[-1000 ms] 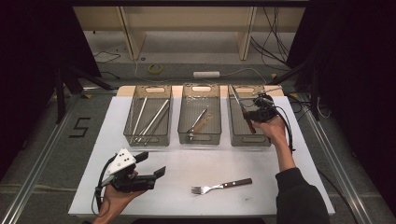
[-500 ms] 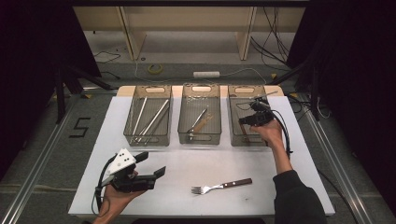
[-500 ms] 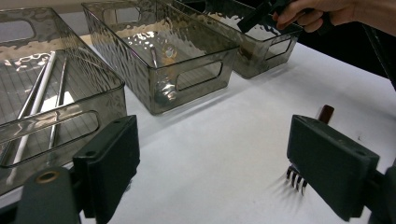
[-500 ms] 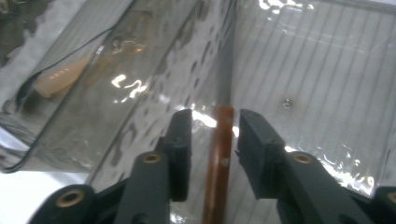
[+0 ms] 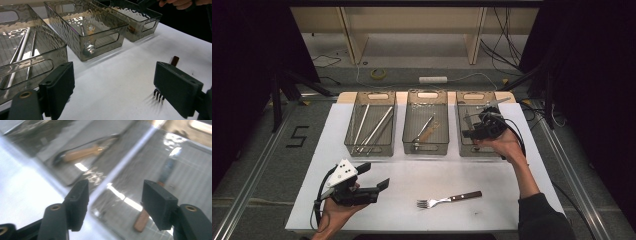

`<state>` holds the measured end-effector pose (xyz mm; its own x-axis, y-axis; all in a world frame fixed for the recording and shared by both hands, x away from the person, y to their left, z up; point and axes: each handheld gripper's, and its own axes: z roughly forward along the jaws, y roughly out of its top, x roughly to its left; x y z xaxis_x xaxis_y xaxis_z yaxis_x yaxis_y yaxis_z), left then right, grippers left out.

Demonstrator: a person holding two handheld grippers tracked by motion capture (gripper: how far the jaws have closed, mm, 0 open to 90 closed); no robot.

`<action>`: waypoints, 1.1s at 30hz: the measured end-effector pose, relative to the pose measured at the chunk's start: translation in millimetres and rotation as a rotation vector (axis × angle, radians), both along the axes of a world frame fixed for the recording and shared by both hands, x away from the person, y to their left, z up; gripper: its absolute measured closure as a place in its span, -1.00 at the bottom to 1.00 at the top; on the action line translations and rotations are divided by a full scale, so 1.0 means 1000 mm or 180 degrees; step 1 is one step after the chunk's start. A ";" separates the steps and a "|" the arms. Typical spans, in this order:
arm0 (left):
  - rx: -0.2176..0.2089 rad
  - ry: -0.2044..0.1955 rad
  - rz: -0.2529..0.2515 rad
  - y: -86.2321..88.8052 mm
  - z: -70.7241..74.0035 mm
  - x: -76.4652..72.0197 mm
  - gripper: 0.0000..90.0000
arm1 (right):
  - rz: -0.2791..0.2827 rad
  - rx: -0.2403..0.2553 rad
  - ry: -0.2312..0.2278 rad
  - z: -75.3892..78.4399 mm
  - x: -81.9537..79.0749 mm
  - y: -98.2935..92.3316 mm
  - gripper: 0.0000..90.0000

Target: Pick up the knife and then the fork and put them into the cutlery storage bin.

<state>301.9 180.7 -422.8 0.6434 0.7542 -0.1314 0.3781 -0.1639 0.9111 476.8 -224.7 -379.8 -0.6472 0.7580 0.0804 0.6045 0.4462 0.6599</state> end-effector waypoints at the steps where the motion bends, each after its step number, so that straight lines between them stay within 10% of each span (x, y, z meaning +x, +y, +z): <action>1: 0.0016 -0.0001 -0.0006 0.000 0.000 0.000 -0.64 | 0.0085 -0.0012 -0.0031 0.002 -0.005 0.002 -0.16; 16: 0.0016 -0.0002 0.0002 0.000 0.000 0.000 -0.64 | 0.0778 -0.0138 -0.0141 0.002 -0.067 0.018 -0.22; 33: 0.0022 -0.0013 -0.0016 0.000 0.001 -0.001 -0.64 | 0.1247 -0.0416 0.0092 -0.024 -0.097 0.031 -0.27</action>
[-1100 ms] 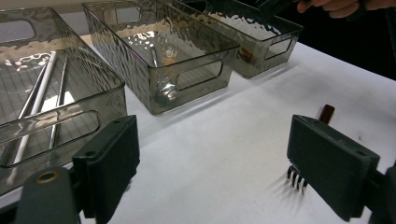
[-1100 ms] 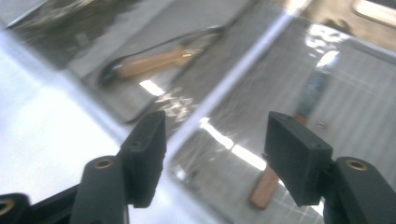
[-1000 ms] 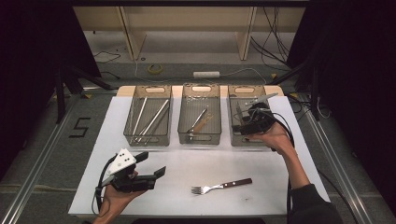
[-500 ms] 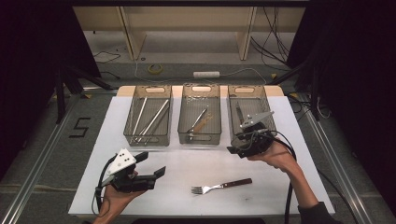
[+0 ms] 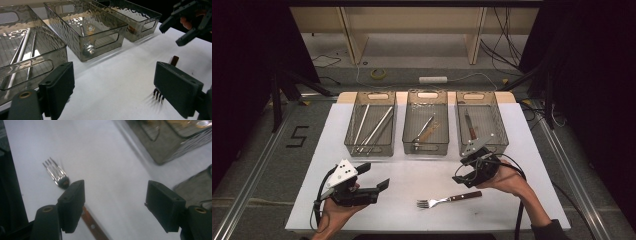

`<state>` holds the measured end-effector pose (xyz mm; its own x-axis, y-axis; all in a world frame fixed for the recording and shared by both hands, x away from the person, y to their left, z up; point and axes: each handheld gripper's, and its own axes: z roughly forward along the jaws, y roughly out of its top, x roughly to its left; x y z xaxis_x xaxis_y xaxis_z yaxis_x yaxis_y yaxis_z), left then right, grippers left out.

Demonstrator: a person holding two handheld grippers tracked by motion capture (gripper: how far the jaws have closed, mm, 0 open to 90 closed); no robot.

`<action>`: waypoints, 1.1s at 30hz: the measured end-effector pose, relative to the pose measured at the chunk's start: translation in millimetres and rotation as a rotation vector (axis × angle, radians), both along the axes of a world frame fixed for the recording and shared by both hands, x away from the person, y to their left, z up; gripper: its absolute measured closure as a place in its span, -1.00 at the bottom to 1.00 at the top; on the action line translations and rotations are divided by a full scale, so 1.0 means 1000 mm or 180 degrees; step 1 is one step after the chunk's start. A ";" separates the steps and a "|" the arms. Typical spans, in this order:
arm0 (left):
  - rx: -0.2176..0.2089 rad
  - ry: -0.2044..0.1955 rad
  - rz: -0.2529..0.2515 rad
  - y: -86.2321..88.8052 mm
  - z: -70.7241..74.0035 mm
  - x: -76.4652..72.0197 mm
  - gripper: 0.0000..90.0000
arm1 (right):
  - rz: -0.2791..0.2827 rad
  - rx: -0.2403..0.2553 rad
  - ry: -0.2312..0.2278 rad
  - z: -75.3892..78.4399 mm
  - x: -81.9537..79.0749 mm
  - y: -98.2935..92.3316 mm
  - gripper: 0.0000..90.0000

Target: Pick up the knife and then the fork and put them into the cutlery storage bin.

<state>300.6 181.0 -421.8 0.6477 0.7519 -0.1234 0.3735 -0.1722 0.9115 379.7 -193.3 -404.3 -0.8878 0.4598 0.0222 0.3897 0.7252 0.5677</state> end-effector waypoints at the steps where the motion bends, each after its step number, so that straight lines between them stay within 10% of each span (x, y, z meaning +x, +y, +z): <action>1: -0.0003 0.0000 0.0001 0.000 0.000 0.000 -0.64 | 0.0031 -0.0030 0.0002 -0.002 -0.001 0.001 -0.27; 15: 0.0000 -0.0002 0.0000 0.000 0.000 0.000 -0.65 | 0.0273 -0.0470 0.0183 -0.030 -0.016 0.013 -0.28; 33: 0.0015 -0.0003 -0.0010 0.000 0.000 0.000 -0.65 | 0.0488 -0.0839 0.0250 -0.051 -0.023 0.022 0.20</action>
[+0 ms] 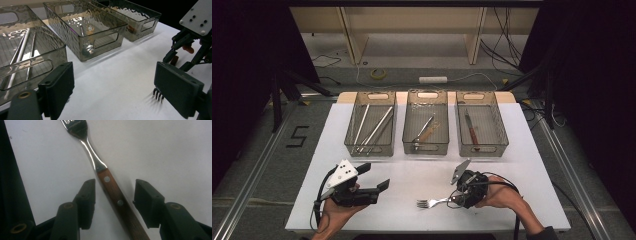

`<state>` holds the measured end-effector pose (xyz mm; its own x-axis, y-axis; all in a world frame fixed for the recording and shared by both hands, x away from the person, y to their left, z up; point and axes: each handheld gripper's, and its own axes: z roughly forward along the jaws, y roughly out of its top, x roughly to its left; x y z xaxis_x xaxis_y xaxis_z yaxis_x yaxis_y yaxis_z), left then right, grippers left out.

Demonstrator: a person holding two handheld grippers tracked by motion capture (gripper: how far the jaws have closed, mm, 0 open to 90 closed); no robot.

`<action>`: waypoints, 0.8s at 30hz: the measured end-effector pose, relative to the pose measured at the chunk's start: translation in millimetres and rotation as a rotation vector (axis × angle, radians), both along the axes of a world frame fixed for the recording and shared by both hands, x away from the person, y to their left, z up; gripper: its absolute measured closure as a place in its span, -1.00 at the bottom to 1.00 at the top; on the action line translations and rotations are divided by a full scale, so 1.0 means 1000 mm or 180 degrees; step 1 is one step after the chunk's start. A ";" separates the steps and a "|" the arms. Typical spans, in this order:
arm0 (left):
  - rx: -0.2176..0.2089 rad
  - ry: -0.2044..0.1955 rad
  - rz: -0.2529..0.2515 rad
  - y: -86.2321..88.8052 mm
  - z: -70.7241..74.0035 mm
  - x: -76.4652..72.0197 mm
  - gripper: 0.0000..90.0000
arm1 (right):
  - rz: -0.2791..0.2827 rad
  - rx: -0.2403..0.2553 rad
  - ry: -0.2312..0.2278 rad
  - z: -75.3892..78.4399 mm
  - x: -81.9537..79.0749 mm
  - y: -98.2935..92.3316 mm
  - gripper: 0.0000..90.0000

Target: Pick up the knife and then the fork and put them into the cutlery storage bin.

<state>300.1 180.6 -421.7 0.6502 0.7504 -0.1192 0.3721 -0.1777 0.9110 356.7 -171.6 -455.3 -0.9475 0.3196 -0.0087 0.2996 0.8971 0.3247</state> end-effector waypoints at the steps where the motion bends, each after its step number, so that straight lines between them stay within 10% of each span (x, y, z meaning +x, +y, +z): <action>1: -0.0006 0.0000 0.0003 0.000 0.000 0.000 -0.65 | 0.0020 -0.0008 -0.0012 -0.001 0.000 0.000 0.22; 24: 0.0021 -0.0004 -0.0014 -0.001 0.000 0.000 -0.65 | 0.0172 -0.0153 -0.0029 -0.005 -0.003 0.005 0.57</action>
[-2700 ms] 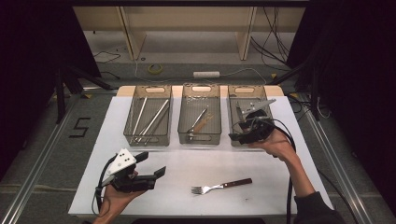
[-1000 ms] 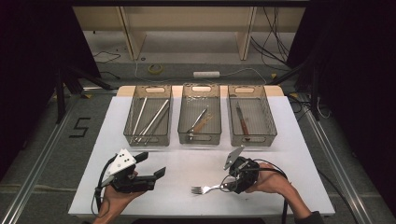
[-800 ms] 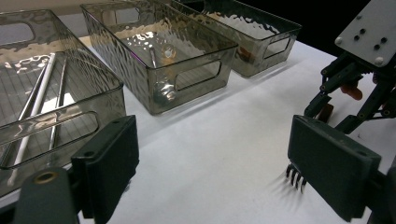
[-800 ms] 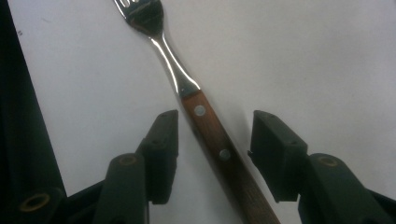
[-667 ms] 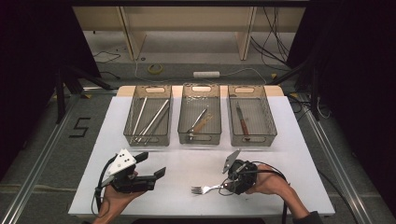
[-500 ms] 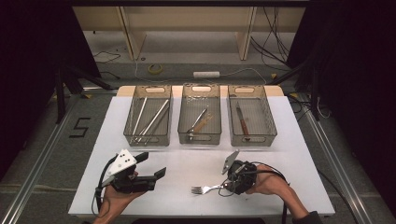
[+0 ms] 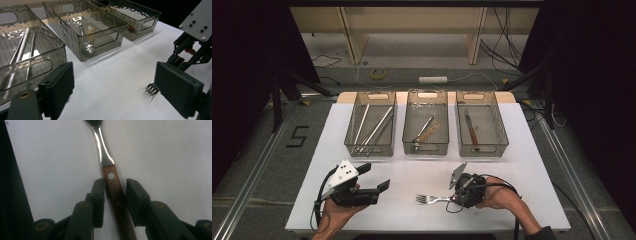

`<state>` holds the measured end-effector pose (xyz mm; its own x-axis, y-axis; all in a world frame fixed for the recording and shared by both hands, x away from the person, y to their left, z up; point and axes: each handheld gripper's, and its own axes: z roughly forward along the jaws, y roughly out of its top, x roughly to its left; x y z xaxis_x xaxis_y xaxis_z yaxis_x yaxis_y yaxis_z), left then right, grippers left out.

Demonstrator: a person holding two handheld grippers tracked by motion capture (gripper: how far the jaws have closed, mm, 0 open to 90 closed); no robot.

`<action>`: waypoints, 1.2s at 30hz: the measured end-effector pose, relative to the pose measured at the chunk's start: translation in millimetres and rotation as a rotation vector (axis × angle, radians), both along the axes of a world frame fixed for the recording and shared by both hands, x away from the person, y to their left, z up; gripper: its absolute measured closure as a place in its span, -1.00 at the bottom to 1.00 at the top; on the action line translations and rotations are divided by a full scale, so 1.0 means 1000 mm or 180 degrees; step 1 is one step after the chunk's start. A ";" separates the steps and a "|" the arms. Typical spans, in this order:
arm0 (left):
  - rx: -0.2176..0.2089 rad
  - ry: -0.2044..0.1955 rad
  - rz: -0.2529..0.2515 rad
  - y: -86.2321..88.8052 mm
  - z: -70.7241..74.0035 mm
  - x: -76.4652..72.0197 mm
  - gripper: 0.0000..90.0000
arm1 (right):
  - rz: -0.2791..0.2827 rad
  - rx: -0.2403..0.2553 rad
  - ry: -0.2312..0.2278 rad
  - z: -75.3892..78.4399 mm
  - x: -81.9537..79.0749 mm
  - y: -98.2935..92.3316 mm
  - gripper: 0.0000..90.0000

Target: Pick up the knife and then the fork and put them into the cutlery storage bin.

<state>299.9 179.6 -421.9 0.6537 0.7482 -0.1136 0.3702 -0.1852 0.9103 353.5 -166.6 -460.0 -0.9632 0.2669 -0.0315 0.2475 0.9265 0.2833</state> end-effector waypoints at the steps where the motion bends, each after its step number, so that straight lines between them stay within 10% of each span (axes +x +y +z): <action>1: 0.0000 0.0000 0.0001 0.000 0.000 0.000 -0.65 | 0.0002 0.0001 0.0003 0.000 0.000 0.000 0.58; 36: 0.0009 -0.0003 0.0005 0.000 0.000 0.000 -0.65 | -0.0046 0.0091 -0.0015 0.012 0.003 -0.006 0.72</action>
